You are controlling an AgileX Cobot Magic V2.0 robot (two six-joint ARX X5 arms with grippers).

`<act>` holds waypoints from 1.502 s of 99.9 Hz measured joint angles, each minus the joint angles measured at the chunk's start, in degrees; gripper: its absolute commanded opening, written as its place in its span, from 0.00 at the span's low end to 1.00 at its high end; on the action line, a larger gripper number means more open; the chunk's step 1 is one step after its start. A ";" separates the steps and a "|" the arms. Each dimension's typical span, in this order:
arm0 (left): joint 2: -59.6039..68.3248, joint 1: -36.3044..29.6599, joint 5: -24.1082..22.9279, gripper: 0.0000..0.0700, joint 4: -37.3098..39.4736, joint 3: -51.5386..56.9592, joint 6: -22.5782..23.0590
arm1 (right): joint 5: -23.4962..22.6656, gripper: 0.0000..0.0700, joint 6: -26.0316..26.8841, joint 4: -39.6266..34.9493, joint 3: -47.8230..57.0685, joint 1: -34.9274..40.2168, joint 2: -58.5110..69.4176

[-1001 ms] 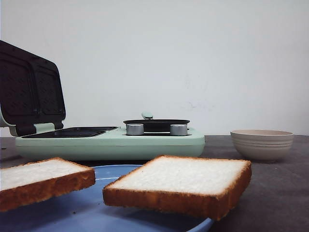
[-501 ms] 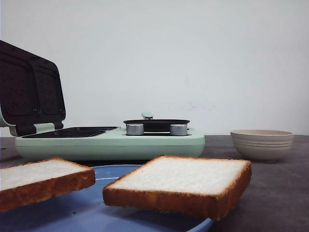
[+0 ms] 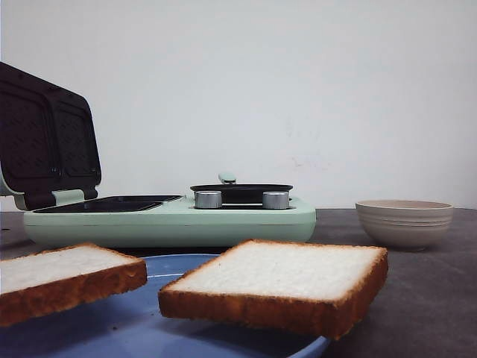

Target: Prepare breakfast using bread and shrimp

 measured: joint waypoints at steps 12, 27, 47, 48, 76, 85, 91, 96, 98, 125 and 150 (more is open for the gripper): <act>5.81 0.00 5.62 0.47 -4.57 0.00 -1.60 | -0.96 0.60 0.15 -0.02 0.02 0.55 0.00; 13.53 -0.02 7.96 0.59 -5.03 0.09 -2.03 | -1.03 0.60 0.15 -0.42 0.02 1.31 0.00; 24.57 -0.02 8.04 0.59 -11.23 6.95 -0.44 | -1.03 0.60 0.11 -2.40 0.00 2.73 0.00; 25.29 -0.02 8.04 0.59 -11.78 7.45 -0.15 | -1.05 0.60 0.09 -2.49 0.02 2.82 0.00; 44.19 -0.02 9.01 0.61 -25.27 15.30 9.22 | -1.03 0.60 -0.94 -2.56 0.00 4.46 0.00; 47.19 -0.02 12.83 0.63 -25.40 15.30 11.43 | -1.03 0.60 -1.60 -2.67 0.00 5.01 -0.02; 48.70 -0.04 15.85 0.63 -25.38 15.30 12.98 | -1.01 0.60 -1.90 -3.26 0.02 5.20 -0.02; 49.79 -0.22 17.53 0.63 -25.29 15.30 14.23 | -1.03 0.60 -2.10 -3.72 0.02 5.49 -0.02; 50.16 -0.26 17.92 0.63 -25.24 15.30 14.84 | -1.01 0.60 -2.25 -3.78 0.02 5.49 -0.02; 54.07 -1.49 18.38 0.81 -25.27 15.30 21.73 | -1.01 0.60 -3.15 -3.80 0.00 5.55 -0.02; 56.19 -2.03 20.50 0.81 -23.80 14.58 23.78 | -1.01 0.60 -3.52 -3.80 0.00 5.88 -0.02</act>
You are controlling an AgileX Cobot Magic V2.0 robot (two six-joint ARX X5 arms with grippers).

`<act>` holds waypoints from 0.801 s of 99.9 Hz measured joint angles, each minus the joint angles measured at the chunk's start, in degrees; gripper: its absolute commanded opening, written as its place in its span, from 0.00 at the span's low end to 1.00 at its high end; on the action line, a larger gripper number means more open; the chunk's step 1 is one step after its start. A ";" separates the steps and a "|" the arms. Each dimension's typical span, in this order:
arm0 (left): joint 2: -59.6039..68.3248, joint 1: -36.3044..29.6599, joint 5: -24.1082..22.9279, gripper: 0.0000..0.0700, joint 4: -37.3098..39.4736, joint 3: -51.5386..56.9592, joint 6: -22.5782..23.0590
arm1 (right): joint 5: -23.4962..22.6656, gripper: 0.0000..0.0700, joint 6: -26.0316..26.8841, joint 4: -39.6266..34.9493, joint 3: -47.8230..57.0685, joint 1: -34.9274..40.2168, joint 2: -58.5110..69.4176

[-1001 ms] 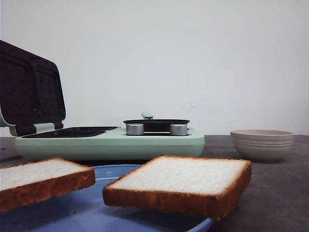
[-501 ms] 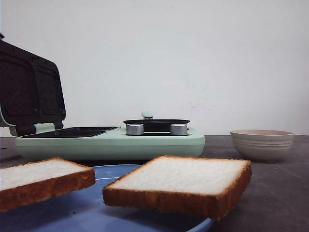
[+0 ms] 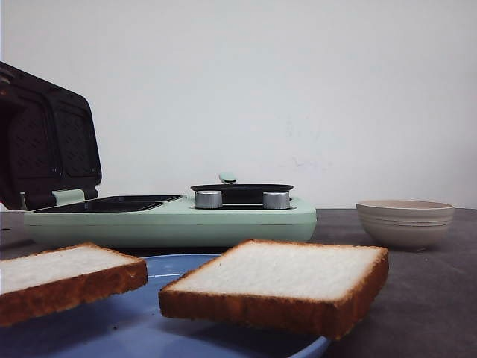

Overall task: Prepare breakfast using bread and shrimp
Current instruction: 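Grasp the bread slice nearest the left gripper and lift it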

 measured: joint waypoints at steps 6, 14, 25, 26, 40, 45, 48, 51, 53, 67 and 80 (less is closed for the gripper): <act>0.46 -0.09 1.92 0.81 -0.04 -0.59 0.70 | 0.00 0.60 0.00 0.00 0.02 0.00 0.00; 1.18 -0.39 2.38 0.81 -0.11 -1.01 1.95 | 0.04 0.60 0.00 0.00 0.00 0.00 0.00; 2.36 -0.72 2.25 0.81 0.72 -1.03 2.91 | 0.17 0.60 0.00 0.00 0.02 0.00 0.00; 2.43 -0.76 2.25 0.81 0.81 -1.03 2.97 | 0.20 0.60 0.00 0.00 0.02 0.00 0.00; 3.67 -1.53 2.16 0.81 2.27 -1.05 3.61 | 0.20 0.60 0.00 0.00 0.02 0.00 0.00; 4.11 -1.90 2.16 0.81 2.54 -1.05 3.69 | 0.17 0.60 0.00 0.00 0.02 0.00 0.00; 4.28 -2.19 2.16 0.81 2.62 -1.05 3.76 | 0.17 0.60 0.00 0.00 0.02 0.00 0.00; 4.52 -2.47 2.19 0.81 2.64 -1.05 3.80 | 0.17 0.60 0.00 0.00 0.00 0.00 0.00; 4.66 -2.67 2.25 0.81 2.62 -1.05 3.82 | 0.20 0.60 0.00 0.00 0.02 0.00 0.02; 6.60 -3.93 2.80 0.81 2.60 -1.05 4.20 | 0.17 0.60 0.00 0.00 0.02 0.00 0.00; 8.46 -5.35 4.37 0.79 2.73 -1.07 4.20 | 0.20 0.60 0.00 -0.02 0.02 0.00 0.00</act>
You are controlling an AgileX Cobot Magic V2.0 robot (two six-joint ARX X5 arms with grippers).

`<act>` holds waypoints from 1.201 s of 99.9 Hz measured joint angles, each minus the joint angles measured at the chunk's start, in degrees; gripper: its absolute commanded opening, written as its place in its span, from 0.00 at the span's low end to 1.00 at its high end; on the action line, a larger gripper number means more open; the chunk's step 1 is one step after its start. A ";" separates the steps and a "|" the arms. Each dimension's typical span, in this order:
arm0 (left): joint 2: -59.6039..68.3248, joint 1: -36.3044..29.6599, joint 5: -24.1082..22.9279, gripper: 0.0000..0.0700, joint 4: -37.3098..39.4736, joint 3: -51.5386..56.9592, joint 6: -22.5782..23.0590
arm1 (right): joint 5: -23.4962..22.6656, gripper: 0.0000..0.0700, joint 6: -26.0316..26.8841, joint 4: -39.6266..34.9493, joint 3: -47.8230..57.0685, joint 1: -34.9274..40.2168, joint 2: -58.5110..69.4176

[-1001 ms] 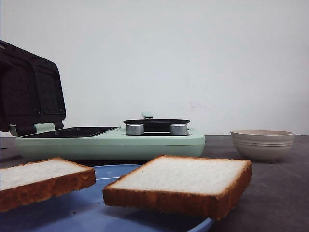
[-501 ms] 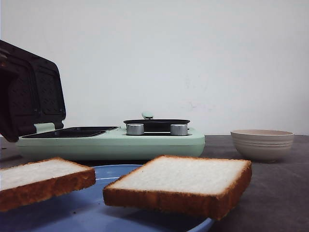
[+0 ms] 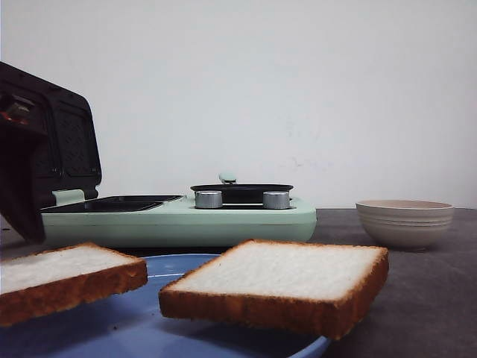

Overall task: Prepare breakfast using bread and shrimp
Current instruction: 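Grasp the bread slice nearest the left gripper and lift it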

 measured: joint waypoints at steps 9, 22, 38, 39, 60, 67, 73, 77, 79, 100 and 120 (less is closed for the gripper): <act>0.11 -1.05 0.61 0.78 0.20 -0.02 0.02 | 0.00 0.60 0.00 -0.33 0.00 0.00 0.00; 0.11 -1.62 0.74 0.48 0.20 -0.02 0.04 | 0.00 0.60 0.00 -0.50 -0.02 0.00 0.00; 0.11 -1.62 0.98 0.00 -0.42 -0.02 0.07 | 0.00 0.60 0.00 -0.61 -0.02 0.00 0.02; 0.11 -1.62 1.11 0.00 -0.61 -0.02 0.04 | 0.00 0.60 0.00 -0.61 0.00 0.00 0.00; 0.07 -1.64 2.47 0.00 -3.10 -0.02 0.07 | 0.00 0.60 0.00 -0.61 0.00 0.00 0.00; -0.26 -1.64 2.67 0.00 -4.07 0.04 0.22 | 0.00 0.60 0.00 -0.61 0.00 0.04 0.00; -0.87 -1.64 2.93 0.00 -5.14 0.35 0.33 | 0.00 0.60 0.00 -0.61 -0.02 0.24 0.00; -1.38 -1.64 3.26 0.00 -5.90 0.83 0.39 | 0.02 0.60 0.00 -0.61 -0.02 0.35 0.00; -1.75 -1.64 3.39 0.00 -6.19 1.14 0.42 | 0.02 0.60 0.00 -0.61 -0.02 0.37 0.00; -6.10 -1.66 3.78 0.00 -8.96 6.82 0.44 | 0.02 0.60 0.00 -0.61 0.00 0.37 0.00; -8.74 -1.73 3.76 0.00 -7.56 12.74 0.33 | 0.02 0.60 0.00 -0.61 0.00 0.37 0.00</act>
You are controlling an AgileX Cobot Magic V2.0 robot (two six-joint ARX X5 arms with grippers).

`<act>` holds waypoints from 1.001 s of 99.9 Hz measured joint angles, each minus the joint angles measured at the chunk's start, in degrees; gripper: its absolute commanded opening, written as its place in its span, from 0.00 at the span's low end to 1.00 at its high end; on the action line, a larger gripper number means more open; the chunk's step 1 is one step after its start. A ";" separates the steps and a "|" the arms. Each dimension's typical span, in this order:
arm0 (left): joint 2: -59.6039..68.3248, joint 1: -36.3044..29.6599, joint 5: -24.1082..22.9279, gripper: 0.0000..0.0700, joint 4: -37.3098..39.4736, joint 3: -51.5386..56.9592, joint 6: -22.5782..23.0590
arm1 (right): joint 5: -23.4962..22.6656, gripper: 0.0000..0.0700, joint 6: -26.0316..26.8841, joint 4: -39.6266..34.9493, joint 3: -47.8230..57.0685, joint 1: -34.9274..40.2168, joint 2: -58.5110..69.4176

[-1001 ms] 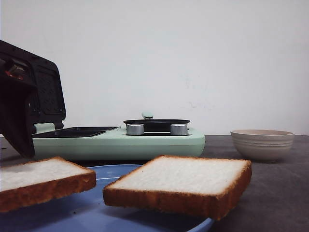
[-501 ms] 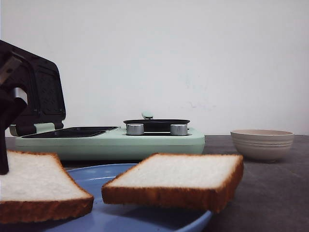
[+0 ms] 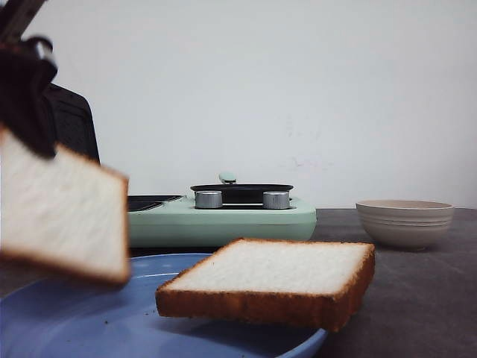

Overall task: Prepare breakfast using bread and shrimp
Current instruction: 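Grasp the bread slice nearest the left gripper and lift it, then carry the bread with the left gripper and lower it into the sandwich maker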

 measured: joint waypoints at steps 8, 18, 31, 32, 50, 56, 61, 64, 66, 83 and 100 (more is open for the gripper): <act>-0.59 -0.33 0.55 0.00 2.54 2.51 -1.33 | 0.00 0.60 0.00 0.00 0.00 0.00 0.00; -0.68 -1.01 3.32 0.00 5.07 5.09 -2.93 | 0.00 0.60 0.00 0.00 0.00 0.00 0.02; -0.68 -2.36 3.45 0.00 11.32 7.61 -6.54 | 0.37 0.60 0.00 0.00 -0.02 0.00 0.00; -0.68 -2.43 3.32 0.00 11.98 7.87 -6.95 | 0.57 0.60 0.00 -0.02 -0.02 0.00 0.02; -0.68 -3.28 -4.83 0.00 27.08 13.81 -16.39 | 1.53 0.60 0.00 0.00 0.00 0.00 0.00; -0.68 -3.39 -8.46 0.00 31.61 15.41 -19.17 | 2.27 0.60 0.00 0.00 0.00 0.00 0.00; -0.68 -3.50 -11.89 0.00 34.49 16.66 -20.94 | 2.84 0.60 0.00 0.00 0.00 0.00 0.00; -0.61 -3.56 -13.99 0.00 35.71 17.49 -21.57 | 2.97 0.60 -0.02 0.00 0.00 0.00 0.00; -0.50 -3.69 -15.39 0.00 36.37 18.10 -21.99 | 3.04 0.60 0.00 0.00 -0.02 0.00 0.00; 1.81 -3.89 -27.78 0.00 38.49 22.97 -21.59 | 4.26 0.60 -0.02 0.04 -0.02 0.00 0.00; 6.03 -4.44 -37.44 0.00 38.47 25.44 -15.39 | 4.44 0.60 -0.02 0.20 -0.02 0.00 0.02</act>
